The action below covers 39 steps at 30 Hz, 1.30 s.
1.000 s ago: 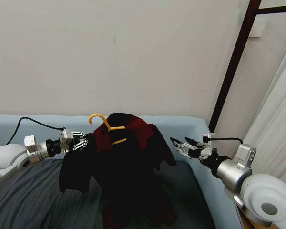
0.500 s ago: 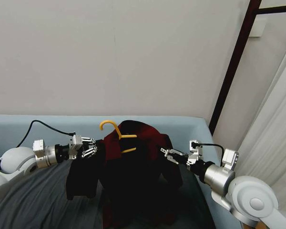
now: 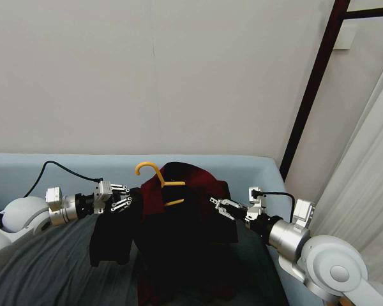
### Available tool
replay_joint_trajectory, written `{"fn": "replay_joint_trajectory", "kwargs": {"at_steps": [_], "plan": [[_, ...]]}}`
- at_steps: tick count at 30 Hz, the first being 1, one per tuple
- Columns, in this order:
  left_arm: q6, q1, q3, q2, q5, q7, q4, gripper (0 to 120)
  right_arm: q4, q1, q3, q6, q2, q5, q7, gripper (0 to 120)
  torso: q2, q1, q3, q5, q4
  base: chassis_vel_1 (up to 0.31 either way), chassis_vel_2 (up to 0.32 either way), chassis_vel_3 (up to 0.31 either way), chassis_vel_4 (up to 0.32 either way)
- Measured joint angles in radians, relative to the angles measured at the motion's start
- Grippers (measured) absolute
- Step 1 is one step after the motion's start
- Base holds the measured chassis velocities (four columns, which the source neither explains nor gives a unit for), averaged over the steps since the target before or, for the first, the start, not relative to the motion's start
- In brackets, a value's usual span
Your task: Pick up the clothes from the sofa and hang them on the clothes hanger.
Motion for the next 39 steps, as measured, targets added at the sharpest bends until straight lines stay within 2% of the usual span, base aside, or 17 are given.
{"fn": "replay_joint_trajectory", "kwargs": {"at_steps": [1, 3, 4, 7, 10, 12, 14, 15, 17, 24, 28, 31, 34, 39], "plan": [[0.0, 0.0, 0.004, 0.003, 0.001, 0.0, -0.007, 8, 0.001, 0.007, -0.005, 0.001, 0.002, -0.001, -0.002, 56, 0.0, 0.0, 0.0, 0.0001, 0.0001, 0.0, 0.0, 0.0, 0.0], [0.0, 0.0, 0.01, 0.003, 0.005, 0.0, -0.008, 8, 0.006, 0.012, -0.007, 0.002, 0.005, -0.001, -0.004, 48, 0.0, 0.0, 0.0, 0.0, 0.0002, 0.0, 0.0, 0.0, 0.0], [0.0, 0.0, 0.01, 0.003, 0.005, 0.0, -0.008, 8, 0.006, 0.012, -0.007, 0.002, 0.005, -0.001, -0.004, 48, 0.0, 0.0, 0.0, 0.0, 0.0002, 0.0, 0.0, 0.0, 0.0], [0.0, 0.0, 0.013, 0.0, 0.01, 0.0, -0.001, 8, 0.012, 0.012, -0.007, 0.003, -0.001, -0.005, -0.011, 34, 0.0, 0.0, 0.0, 0.0, 0.0002, 0.0, 0.0, 0.0, 0.0], [0.0, 0.0, 0.014, -0.003, 0.012, 0.0, 0.006, 8, 0.012, 0.007, -0.009, 0.005, -0.005, -0.012, -0.017, 26, 0.0, 0.0, 0.0, 0.0, 0.0001, 0.0, 0.0, 0.0, 0.0], [0.0, 0.001, 0.018, -0.008, 0.014, 0.0, 0.01, 8, 0.012, 0.004, -0.011, 0.008, -0.005, -0.022, -0.025, 15, 0.0, 0.0, 0.0, 0.0, 0.0001, 0.0, 0.0, 0.0, 0.0], [0.0, 0.001, 0.02, -0.011, 0.015, -0.001, 0.01, 8, 0.012, 0.003, -0.012, 0.009, -0.004, -0.026, -0.028, 12, 0.0, 0.0, 0.0, 0.0, 0.0001, 0.0, 0.0, 0.0, 0.0], [-0.001, 0.001, 0.023, -0.014, 0.016, -0.002, 0.01, 8, 0.012, 0.004, -0.014, 0.01, -0.004, -0.03, -0.032, 5, 0.0, 0.0, 0.0, 0.0, 0.0001, 0.0, 0.0, 0.0, 0.0], [-0.001, 0.001, 0.026, -0.016, 0.018, -0.002, 0.008, 8, 0.012, 0.004, -0.018, 0.014, -0.005, -0.039, -0.044, 0, 0.0, 0.0, 0.0, 0.0, 0.0, 0.0, 0.0, 0.0, 0.0], [-0.001, -0.002, 0.033, -0.017, 0.024, -0.003, 0.01, 8, 0.018, 0.012, -0.022, 0.028, -0.009, -0.057, -0.066, 0, 0.0, 0.0, 0.0, 0.0001, 0.0001, 0.0, 0.0, 0.0, 0.0], [0.0, -0.005, 0.047, -0.023, 0.037, -0.006, 0.014, 8, 0.056, 0.037, -0.03, 0.048, -0.049, -0.143, -0.115, 0, 0.0, 0.0, 0.0, 0.0, 0.0, 0.0, 0.0, 0.0, 0.0], [0.001, -0.011, 0.059, -0.029, 0.042, -0.009, 0.017, 8, 0.084, 0.055, -0.038, 0.055, -0.061, -0.138, -0.115, 0, 0.0, 0.0, 0.0, 0.0, 0.0, 0.0, 0.0, 0.0, 0.0], [0.008, -0.018, 0.078, -0.044, 0.044, -0.021, 0.013, 8, 0.132, 0.103, -0.079, 0.057, -0.066, -0.099, -0.098, 0, 0.0, 0.0, 0.0, -0.0001, 0.0001, 0.0, 0.0, 0.0, 0.0], [0.016, -0.015, 0.084, -0.042, 0.034, -0.025, -0.02, 8, 0.132, 0.13, -0.131, 0.046, -0.056, -0.108, -0.095, 0, 0.0, 0.0, 0.0, -0.0001, -0.0001, 0.0, 0.0, 0.0, 0.0]]}}
